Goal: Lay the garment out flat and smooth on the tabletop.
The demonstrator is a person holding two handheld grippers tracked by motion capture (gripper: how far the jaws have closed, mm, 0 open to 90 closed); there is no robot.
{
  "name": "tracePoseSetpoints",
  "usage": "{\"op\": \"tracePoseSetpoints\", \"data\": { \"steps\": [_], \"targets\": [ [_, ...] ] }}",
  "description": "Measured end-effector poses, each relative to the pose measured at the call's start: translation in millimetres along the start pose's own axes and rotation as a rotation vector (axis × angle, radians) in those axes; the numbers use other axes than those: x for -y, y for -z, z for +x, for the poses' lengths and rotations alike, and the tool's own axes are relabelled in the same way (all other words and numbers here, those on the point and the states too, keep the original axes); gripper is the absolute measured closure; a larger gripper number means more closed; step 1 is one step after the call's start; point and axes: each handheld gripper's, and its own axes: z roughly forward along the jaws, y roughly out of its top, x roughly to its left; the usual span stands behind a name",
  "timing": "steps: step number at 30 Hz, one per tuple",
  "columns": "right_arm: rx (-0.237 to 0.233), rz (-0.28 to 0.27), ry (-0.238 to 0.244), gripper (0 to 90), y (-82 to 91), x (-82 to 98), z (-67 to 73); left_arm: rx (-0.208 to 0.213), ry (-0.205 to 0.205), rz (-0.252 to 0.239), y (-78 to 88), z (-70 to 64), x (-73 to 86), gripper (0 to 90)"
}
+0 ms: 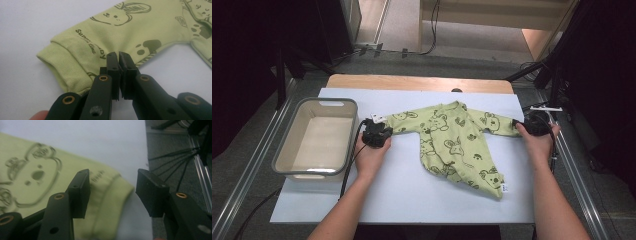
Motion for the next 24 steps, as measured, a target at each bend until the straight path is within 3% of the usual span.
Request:
{"op": "tracePoseSetpoints", "data": {
  "steps": [3,4,5,6,8,10,15,24],
  "targets": [
    [-0.043,0.008,-0.014,56.4,-3.8,7.5,-4.2,0.001,0.001,0.004,0.0,0.0,-0.4,87.6],
    [-0.069,0.007,-0.014,69.5,-3.6,7.4,-4.5,0.001,-0.001,0.006,0.1,0.1,-0.5,87.7],
    [-0.103,0.009,-0.016,77.6,-3.9,6.8,-4.3,0.002,-0.001,0.007,0.1,0.2,-0.6,87.8],
    [-0.101,0.006,0.006,81.9,-3.5,5.6,-1.9,0.002,-0.002,0.007,0.1,0.3,-0.6,87.9],
    [-0.090,-0.008,0.036,83.1,-2.8,2.2,0.1,0.000,-0.006,0.008,0.0,0.0,-0.7,88.1],
    [-0.074,-0.050,0.037,83.3,0.2,-1.4,-1.7,-0.005,-0.016,0.005,-0.1,-0.7,-0.5,88.3],
    [-0.032,-0.181,-0.058,83.5,12.8,-9.6,-19.9,-0.015,-0.020,0.004,-0.3,-1.9,-0.6,88.6],
    [0.002,-0.114,-0.090,83.4,3.1,-0.4,-26.6,-0.016,-0.021,0.008,-0.6,-2.0,-1.5,88.8]
  ]
}}
